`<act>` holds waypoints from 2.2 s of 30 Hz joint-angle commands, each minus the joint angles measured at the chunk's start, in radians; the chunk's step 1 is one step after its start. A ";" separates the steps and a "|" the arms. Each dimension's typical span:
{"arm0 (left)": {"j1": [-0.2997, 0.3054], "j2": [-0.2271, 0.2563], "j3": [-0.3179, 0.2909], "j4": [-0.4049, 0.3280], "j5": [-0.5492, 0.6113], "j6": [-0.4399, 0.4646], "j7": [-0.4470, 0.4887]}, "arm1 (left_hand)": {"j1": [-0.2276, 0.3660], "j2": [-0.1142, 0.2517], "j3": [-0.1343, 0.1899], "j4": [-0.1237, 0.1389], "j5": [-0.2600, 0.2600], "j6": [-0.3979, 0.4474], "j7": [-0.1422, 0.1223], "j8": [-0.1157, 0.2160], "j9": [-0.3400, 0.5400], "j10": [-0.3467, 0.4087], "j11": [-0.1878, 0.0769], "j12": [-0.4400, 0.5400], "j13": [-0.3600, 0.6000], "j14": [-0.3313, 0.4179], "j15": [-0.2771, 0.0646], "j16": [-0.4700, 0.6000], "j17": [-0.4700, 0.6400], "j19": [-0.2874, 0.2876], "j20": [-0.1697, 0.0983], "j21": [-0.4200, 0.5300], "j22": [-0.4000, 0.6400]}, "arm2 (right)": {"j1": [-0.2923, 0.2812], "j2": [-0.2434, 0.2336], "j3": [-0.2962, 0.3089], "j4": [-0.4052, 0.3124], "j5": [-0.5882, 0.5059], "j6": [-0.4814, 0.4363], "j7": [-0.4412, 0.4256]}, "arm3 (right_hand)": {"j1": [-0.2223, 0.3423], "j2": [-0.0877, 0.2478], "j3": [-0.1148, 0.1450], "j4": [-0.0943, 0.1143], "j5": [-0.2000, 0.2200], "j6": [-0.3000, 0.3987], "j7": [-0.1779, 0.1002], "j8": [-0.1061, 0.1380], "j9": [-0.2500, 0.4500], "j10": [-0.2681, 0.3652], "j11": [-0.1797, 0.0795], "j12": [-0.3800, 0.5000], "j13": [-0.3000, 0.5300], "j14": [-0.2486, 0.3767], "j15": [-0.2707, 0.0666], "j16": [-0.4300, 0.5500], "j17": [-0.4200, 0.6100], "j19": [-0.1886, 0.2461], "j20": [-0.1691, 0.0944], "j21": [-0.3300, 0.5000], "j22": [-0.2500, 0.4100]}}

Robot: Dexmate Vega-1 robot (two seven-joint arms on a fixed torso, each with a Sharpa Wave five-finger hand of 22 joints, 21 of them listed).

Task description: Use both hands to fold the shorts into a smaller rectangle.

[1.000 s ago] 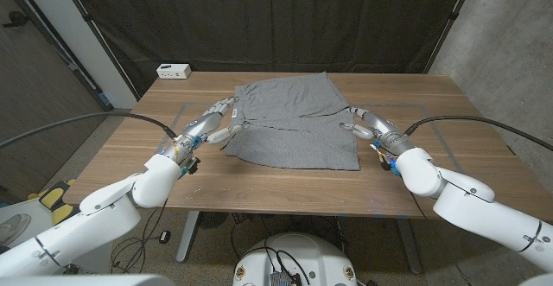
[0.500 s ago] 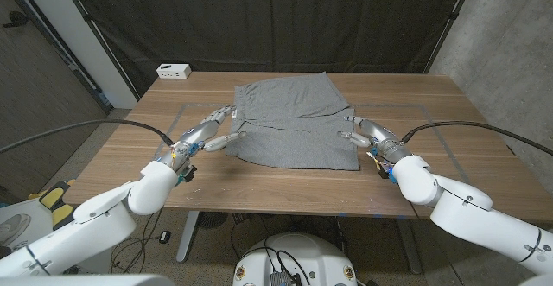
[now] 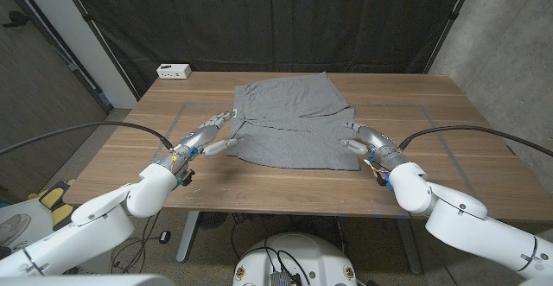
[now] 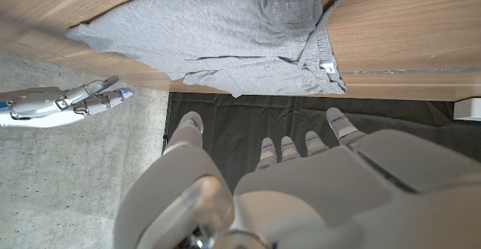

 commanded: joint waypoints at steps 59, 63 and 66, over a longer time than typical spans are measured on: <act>-0.295 0.064 0.365 0.077 0.301 0.274 -0.091 | 0.489 -0.031 0.080 -0.048 0.009 0.285 -0.109 0.038 0.007 0.149 -0.017 0.004 0.003 0.018 0.006 0.003 -0.001 0.132 -0.011 -0.005 -0.007 | 0.175 0.014 -0.355 -0.035 -0.347 -0.403 0.178 | 0.462 -0.133 0.073 -0.005 0.042 0.150 -0.052 0.034 0.004 0.055 -0.063 -0.012 0.007 0.074 -0.043 -0.006 0.006 0.114 -0.022 0.001 0.006; -0.330 0.050 0.386 0.102 0.294 0.252 -0.112 | 0.502 -0.012 0.080 -0.039 0.013 0.282 -0.122 0.030 0.008 0.147 -0.009 0.001 0.004 0.018 0.014 0.002 -0.001 0.134 -0.001 -0.007 -0.005 | 0.182 0.018 -0.362 -0.032 -0.350 -0.410 0.182 | 0.474 -0.130 0.075 -0.004 0.043 0.153 -0.056 0.033 0.005 0.056 -0.066 -0.012 0.007 0.074 -0.044 -0.006 0.007 0.115 -0.024 0.001 0.006; -0.369 0.037 0.410 0.121 0.289 0.236 -0.152 | 0.509 0.001 0.079 -0.033 0.017 0.279 -0.126 0.024 0.009 0.136 0.000 -0.006 0.004 0.015 0.019 -0.001 -0.001 0.133 0.005 -0.009 -0.004 | 0.193 0.017 -0.371 -0.027 -0.355 -0.410 0.191 | 0.484 -0.127 0.076 -0.003 0.043 0.155 -0.058 0.033 0.005 0.058 -0.068 -0.011 0.007 0.074 -0.046 -0.005 0.007 0.116 -0.026 0.001 0.006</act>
